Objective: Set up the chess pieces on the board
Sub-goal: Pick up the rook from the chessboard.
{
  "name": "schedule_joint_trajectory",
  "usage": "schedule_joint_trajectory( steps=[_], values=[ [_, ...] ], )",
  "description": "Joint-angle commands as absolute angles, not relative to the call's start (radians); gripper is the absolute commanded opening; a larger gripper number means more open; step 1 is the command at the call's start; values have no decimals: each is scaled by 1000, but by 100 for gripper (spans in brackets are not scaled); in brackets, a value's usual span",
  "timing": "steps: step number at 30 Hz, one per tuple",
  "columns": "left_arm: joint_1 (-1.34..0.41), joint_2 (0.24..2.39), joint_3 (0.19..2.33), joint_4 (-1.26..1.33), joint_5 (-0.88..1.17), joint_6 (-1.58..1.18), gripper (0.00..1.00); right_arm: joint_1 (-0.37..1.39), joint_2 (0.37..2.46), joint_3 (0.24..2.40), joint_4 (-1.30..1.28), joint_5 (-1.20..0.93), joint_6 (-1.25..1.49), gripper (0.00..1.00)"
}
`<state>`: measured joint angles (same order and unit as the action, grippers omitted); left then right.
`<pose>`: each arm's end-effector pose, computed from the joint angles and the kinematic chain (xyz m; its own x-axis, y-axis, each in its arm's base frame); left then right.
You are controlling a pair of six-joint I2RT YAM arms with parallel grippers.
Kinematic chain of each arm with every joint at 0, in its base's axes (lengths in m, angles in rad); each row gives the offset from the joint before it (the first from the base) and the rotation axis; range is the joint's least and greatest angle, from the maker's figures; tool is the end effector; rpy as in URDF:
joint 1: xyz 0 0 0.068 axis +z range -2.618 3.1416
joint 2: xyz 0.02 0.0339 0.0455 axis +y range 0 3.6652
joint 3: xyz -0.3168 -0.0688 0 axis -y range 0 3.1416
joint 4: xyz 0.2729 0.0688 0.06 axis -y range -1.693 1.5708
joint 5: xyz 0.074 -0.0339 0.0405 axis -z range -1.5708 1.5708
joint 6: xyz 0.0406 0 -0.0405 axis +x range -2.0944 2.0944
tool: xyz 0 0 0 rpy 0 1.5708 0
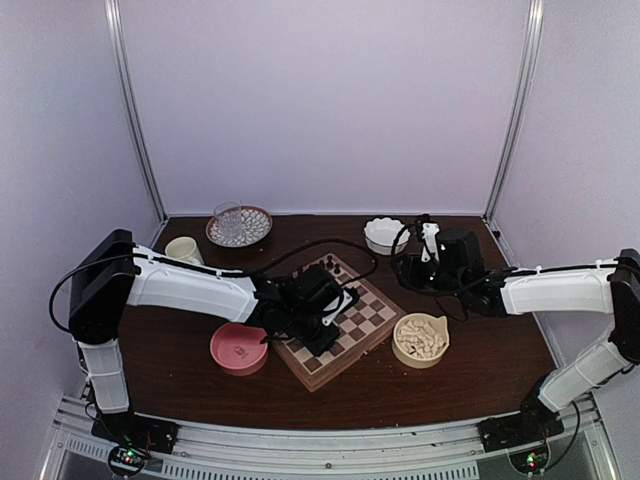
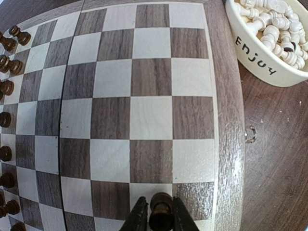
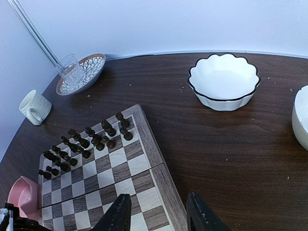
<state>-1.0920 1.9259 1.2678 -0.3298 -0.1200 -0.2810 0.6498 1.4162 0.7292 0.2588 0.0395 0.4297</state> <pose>0.2096 -0.3933 0.1957 -0.6055 0.5689 -0.5566 0.7108 0.7011 -0.0566 0.2593 0.1950 0.2523 -0.5405 0.1121 -0.8338 -0.3859 0.8477 0.3641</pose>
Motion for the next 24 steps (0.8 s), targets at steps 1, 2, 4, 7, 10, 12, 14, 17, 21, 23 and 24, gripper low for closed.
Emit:
schedule_joint_trajectory(
  steps=[1, 2, 4, 7, 10, 12, 14, 17, 21, 23, 24],
  values=[
    [-1086, 1887, 1255, -282, -129, -290, 19, 643, 1429, 755, 266, 29, 425, 42],
    [-1086, 1884, 1253, -282, -129, -291, 19, 642, 1429, 756, 265, 28, 425, 42],
    [-1085, 1881, 1252, -282, -130, -291, 22, 642, 1432, 756, 264, 27, 426, 42],
    [-1086, 1879, 1250, -282, -130, -291, 29, 642, 1435, 759, 265, 23, 425, 42],
    [-1086, 1879, 1249, -281, -128, -291, 28, 643, 1437, 759, 264, 20, 425, 42],
    [-1086, 1878, 1250, -280, -127, -291, 26, 643, 1439, 761, 263, 21, 424, 42],
    [-1086, 1876, 1248, -280, -130, -291, 24, 643, 1440, 762, 263, 19, 425, 42],
    [-1085, 1873, 1247, -280, -130, -291, 22, 643, 1441, 764, 262, 17, 425, 42],
    [-1086, 1869, 1245, -282, -134, -291, 18, 643, 1443, 764, 262, 16, 424, 42],
    [-1086, 1870, 1244, -284, -138, -292, 18, 642, 1443, 764, 260, 15, 424, 42],
    [-1086, 1870, 1245, -285, -137, -292, 19, 642, 1443, 765, 261, 16, 423, 42]
  ],
)
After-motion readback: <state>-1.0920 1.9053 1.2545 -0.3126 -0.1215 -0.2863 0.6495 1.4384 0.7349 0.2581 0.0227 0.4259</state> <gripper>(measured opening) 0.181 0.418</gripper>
